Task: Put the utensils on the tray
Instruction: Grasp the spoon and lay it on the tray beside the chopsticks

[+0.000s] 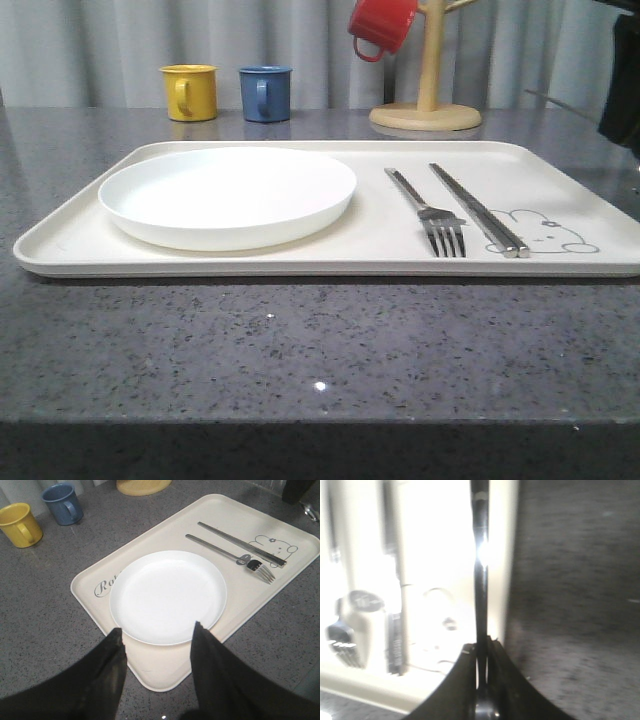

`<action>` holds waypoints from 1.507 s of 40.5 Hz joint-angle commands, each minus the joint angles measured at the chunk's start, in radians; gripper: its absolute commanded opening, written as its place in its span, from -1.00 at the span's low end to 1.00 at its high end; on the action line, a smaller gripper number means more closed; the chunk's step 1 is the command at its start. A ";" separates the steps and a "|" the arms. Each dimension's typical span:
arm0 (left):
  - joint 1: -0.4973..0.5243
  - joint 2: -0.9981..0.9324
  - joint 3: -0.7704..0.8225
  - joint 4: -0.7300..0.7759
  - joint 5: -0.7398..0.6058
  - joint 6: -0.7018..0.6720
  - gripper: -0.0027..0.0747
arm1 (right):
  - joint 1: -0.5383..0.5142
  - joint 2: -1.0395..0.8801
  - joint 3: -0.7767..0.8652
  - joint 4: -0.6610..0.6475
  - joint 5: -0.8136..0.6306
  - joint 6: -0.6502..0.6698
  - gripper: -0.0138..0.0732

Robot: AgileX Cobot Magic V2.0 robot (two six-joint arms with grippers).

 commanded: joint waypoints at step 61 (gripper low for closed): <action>-0.008 -0.004 -0.024 -0.013 -0.075 -0.005 -0.18 | 0.097 0.079 -0.033 -0.045 -0.065 0.198 -0.09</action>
